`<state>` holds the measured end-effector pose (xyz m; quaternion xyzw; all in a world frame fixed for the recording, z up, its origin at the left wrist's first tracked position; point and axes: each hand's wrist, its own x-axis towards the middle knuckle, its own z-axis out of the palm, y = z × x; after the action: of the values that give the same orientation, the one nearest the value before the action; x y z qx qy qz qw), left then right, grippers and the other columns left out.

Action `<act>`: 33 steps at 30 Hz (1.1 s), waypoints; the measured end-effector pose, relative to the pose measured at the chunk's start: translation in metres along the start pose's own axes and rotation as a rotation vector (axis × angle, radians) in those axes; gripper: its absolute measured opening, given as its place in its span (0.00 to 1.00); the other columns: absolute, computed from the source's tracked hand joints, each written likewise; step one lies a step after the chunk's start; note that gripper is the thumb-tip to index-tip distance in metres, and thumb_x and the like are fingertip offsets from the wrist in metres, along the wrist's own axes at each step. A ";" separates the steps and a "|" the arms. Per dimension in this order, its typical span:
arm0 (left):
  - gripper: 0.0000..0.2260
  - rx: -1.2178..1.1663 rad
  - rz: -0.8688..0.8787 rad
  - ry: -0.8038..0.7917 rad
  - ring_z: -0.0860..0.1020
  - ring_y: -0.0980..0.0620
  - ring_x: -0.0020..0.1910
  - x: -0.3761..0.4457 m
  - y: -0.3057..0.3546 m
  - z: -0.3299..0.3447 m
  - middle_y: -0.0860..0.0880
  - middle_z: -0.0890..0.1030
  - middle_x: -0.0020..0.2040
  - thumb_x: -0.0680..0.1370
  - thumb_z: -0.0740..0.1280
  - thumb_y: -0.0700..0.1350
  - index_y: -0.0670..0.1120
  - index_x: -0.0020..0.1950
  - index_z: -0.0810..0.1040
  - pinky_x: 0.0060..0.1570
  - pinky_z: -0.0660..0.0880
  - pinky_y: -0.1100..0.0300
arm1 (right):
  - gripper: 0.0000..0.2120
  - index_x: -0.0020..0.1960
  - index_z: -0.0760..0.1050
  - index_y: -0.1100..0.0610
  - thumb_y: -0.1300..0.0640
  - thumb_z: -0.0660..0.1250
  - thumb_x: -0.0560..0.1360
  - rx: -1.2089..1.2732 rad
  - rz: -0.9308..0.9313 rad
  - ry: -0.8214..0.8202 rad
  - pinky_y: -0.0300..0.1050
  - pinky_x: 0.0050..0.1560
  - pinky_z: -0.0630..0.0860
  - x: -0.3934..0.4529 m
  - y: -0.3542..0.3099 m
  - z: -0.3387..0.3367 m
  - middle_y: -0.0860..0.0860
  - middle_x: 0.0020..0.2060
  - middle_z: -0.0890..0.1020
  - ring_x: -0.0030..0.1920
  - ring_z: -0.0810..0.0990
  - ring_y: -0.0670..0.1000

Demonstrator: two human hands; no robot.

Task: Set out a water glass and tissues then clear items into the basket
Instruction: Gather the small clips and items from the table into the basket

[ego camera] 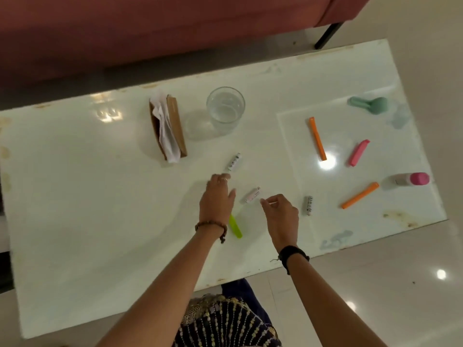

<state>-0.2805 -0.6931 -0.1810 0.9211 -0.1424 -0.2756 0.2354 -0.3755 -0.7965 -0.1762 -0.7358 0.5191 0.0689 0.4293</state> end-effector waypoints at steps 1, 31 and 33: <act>0.17 0.013 -0.012 0.020 0.69 0.46 0.63 0.013 0.003 0.000 0.44 0.69 0.64 0.77 0.63 0.44 0.42 0.65 0.68 0.56 0.73 0.50 | 0.12 0.45 0.77 0.59 0.49 0.67 0.74 0.023 0.024 0.000 0.40 0.33 0.72 0.007 -0.001 0.003 0.53 0.38 0.83 0.38 0.81 0.52; 0.05 -0.501 -0.376 0.508 0.75 0.65 0.36 -0.149 -0.181 -0.188 0.61 0.75 0.36 0.72 0.70 0.48 0.52 0.45 0.75 0.33 0.69 0.74 | 0.04 0.41 0.78 0.55 0.55 0.69 0.73 0.238 -0.245 -0.428 0.50 0.44 0.82 -0.203 -0.161 0.146 0.48 0.30 0.84 0.34 0.83 0.47; 0.05 -0.487 -0.426 0.576 0.75 0.62 0.36 -0.177 -0.221 -0.217 0.58 0.76 0.37 0.73 0.69 0.48 0.50 0.46 0.75 0.34 0.68 0.71 | 0.02 0.42 0.77 0.51 0.56 0.68 0.74 0.256 -0.309 -0.513 0.46 0.43 0.81 -0.238 -0.182 0.180 0.45 0.30 0.84 0.34 0.83 0.46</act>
<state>-0.2693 -0.3594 -0.0563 0.8868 0.1915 -0.0750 0.4139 -0.2709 -0.4859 -0.0560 -0.7046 0.2806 0.1198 0.6406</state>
